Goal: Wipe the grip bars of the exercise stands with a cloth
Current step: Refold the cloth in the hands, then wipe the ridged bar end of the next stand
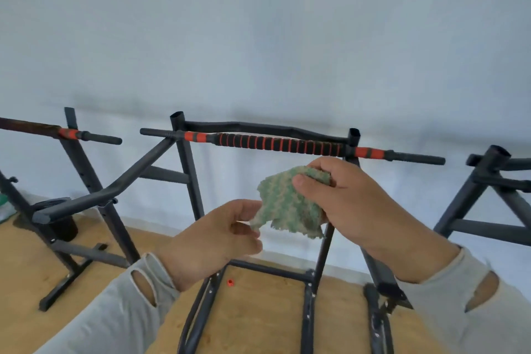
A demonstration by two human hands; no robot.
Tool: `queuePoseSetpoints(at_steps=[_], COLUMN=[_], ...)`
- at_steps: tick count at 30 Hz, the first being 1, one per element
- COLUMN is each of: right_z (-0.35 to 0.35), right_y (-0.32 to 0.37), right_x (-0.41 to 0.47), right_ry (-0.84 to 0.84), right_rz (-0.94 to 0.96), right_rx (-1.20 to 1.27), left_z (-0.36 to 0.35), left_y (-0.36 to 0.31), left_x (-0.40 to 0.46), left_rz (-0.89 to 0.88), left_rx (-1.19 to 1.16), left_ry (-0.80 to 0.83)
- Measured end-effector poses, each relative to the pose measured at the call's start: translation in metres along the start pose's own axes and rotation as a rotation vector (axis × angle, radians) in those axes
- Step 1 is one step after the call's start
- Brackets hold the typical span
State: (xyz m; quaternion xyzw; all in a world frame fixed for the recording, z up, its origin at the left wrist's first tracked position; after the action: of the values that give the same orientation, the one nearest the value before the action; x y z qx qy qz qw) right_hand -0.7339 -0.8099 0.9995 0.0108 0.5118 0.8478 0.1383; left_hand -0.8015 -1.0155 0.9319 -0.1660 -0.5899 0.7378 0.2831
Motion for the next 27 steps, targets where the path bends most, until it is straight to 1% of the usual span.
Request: queuePoseSetpoints(at_steps=[3, 5, 7, 8, 10, 12, 14, 16, 19, 21, 24, 25, 27], right_z=[0.009, 0.011, 0.012, 0.013, 0.013, 0.01, 0.007, 0.007, 0.017, 0.027, 0.052, 0.062, 0.088], right_y=[-0.003, -0.001, 0.002, 0.004, 0.002, -0.005, -0.012, -0.02, -0.026, -0.033, -0.056, -0.064, -0.082], right_x=[0.017, 0.029, 0.044, 0.052, 0.07, 0.086, 0.098, 0.107, 0.12, 0.129, 0.138, 0.14, 0.141], right_ry=[0.01, -0.005, -0.052, -0.082, -0.109, -0.065, -0.04, -0.091, -0.219, -0.281, -0.389, -0.428, -0.51], right_rz=[-0.048, -0.06, -0.079, -0.098, -0.173, -0.281, -0.357, -0.368, -0.325, -0.301, -0.336, -0.352, -0.373], right_rx=[-0.102, -0.153, -0.12, -0.074, 0.068, 0.268, 0.417, 0.499, 0.542, 0.563, 0.53, 0.507, 0.475], left_z=[0.004, 0.006, 0.009, 0.012, 0.02, 0.027, 0.028, 0.026, 0.018, 0.009, -0.006, -0.01, -0.02], left_y=[-0.006, -0.012, -0.011, -0.009, -0.004, 0.004, 0.014, 0.023, 0.029, 0.029, 0.026, 0.025, 0.026], left_x=[0.038, 0.066, 0.096, 0.111, 0.139, 0.161, 0.181, 0.197, 0.22, 0.235, 0.262, 0.272, 0.294], left_rz=[-0.133, -0.198, -0.236, -0.253, -0.277, -0.279, -0.278, -0.244, -0.163, -0.174, -0.227, -0.27, -0.377], left_rx=[-0.222, -0.188, -0.099, -0.088, -0.134, -0.22, -0.286, -0.341, -0.479, -0.426, -0.268, -0.16, 0.154], left_ry=[0.012, 0.141, 0.29, 0.327, 0.34, 0.355, 0.389, 0.415, 0.422, 0.42, 0.41, 0.384, 0.297])
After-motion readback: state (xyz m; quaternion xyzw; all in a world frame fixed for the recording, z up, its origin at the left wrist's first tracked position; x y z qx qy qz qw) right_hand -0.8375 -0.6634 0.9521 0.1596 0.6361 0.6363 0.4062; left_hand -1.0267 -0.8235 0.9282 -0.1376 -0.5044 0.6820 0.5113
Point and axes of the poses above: each hand's wrist, its own x-axis towards the middle knuckle, its own z-axis out of the back of the hand, y = z × x, the point moved 2 cm from there along x, towards the middle knuckle, and after that the axes turned 13 degrees about -z, right-handed, at the moved point
